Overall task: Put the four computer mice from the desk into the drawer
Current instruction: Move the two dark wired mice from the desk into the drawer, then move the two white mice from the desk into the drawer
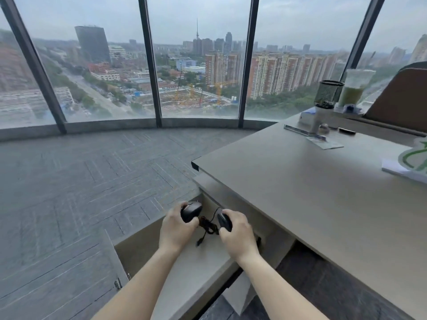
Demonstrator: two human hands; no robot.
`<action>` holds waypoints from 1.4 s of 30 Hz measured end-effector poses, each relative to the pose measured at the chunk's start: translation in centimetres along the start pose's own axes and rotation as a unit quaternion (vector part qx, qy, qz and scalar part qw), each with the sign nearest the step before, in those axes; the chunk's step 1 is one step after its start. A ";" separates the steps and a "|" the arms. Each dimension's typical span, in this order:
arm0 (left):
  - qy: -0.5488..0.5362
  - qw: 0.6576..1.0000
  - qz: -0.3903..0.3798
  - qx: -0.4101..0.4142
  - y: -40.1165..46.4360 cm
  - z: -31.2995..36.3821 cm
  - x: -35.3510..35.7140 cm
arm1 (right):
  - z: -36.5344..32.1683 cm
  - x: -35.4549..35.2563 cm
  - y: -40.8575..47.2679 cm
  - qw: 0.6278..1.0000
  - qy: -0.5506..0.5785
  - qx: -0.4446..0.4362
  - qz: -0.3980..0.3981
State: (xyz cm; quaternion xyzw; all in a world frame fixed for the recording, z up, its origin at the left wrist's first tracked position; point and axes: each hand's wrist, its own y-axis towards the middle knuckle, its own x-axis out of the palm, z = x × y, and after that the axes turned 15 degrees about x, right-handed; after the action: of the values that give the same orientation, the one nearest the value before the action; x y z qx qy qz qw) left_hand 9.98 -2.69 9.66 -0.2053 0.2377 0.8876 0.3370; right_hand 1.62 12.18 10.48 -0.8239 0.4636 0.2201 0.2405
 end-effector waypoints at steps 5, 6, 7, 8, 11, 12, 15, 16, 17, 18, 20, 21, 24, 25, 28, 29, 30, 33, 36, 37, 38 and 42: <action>0.072 0.992 -0.078 -0.071 0.6 -5.9 3.5 | 2.6 4.8 4.1 0.984 -0.162 0.069 -0.040; 0.091 0.988 -0.096 -0.082 0.6 -6.7 4.0 | 2.9 5.5 4.7 0.976 -0.197 0.079 -0.049; 0.112 0.983 -0.114 -0.090 0.5 -7.5 4.4 | 3.0 6.1 5.2 0.969 -0.225 0.086 -0.057; 0.134 0.978 -0.129 -0.096 0.3 -8.2 4.8 | 3.2 6.6 5.7 0.962 -0.250 0.091 -0.064; 0.168 0.968 -0.153 -0.110 0.1 -9.8 5.7 | 3.5 8.0 6.9 0.939 -0.314 0.116 -0.083; 0.171 0.967 -0.155 -0.110 0.0 -10.1 5.9 | 3.7 8.4 7.1 0.930 -0.332 0.129 -0.090; 0.192 0.959 -0.179 -0.106 -0.1 -11.1 6.3 | 4.4 9.3 7.5 0.907 -0.375 0.159 -0.103; 0.197 0.956 -0.191 -0.106 -0.2 -11.3 6.2 | 4.5 9.5 7.6 0.903 -0.382 0.163 -0.106; 0.195 0.954 -0.199 -0.108 -0.3 -11.5 6.1 | 4.5 9.6 7.6 0.901 -0.386 0.166 -0.110; 0.188 0.955 -0.199 -0.110 -0.3 -11.5 6.0 | 4.4 9.6 7.5 0.900 -0.386 0.166 -0.114; 0.170 0.962 -0.181 -0.115 -0.4 -11.0 5.4 | 4.1 9.3 7.1 0.910 -0.373 0.146 -0.107; 0.159 0.967 -0.164 -0.110 -0.3 -10.4 5.1 | 3.9 8.9 6.8 0.920 -0.357 0.128 -0.096; 0.111 0.987 -0.100 -0.051 0.6 -6.9 4.4 | 2.6 6.3 5.1 0.958 -0.276 0.064 -0.043; 0.093 0.992 -0.077 -0.020 1.0 -5.2 4.3 | 2.0 5.0 4.4 0.969 -0.242 0.043 -0.024; 0.039 0.996 -0.030 0.072 1.9 1.3 4.7 | 0.4 0.2 1.6 0.988 -0.147 -0.007 0.042; 0.019 0.995 -0.024 0.098 2.0 3.7 5.1 | 0.1 -1.9 0.6 0.990 -0.120 -0.024 0.072; -0.001 0.993 -0.022 0.119 1.9 6.0 5.8 | 0.0 -4.0 -0.4 0.989 -0.097 -0.040 0.104; -0.050 0.982 -0.040 0.177 0.6 12.8 9.0 | 1.2 -11.4 -3.6 0.975 -0.054 -0.063 0.206; -0.090 0.966 -0.101 0.222 -2.4 19.1 13.9 | 4.7 -19.2 -6.7 0.951 -0.024 -0.035 0.308; -0.104 0.958 -0.127 0.235 -3.7 21.0 15.8 | 6.5 -21.7 -7.7 0.939 -0.020 -0.019 0.343; -0.118 0.949 -0.154 0.248 -5.2 22.9 17.6 | 8.5 -24.2 -8.6 0.927 -0.018 -0.002 0.376; -0.125 0.907 -0.287 0.282 -11.3 29.1 24.7 | 17.3 -32.8 -11.8 0.876 -0.037 0.099 0.470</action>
State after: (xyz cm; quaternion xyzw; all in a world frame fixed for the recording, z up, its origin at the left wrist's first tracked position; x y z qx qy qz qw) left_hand -5.12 33.38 16.83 -0.0482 0.3649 0.6668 0.6480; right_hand -6.10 49.54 18.31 -0.4720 0.8066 0.2903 0.2058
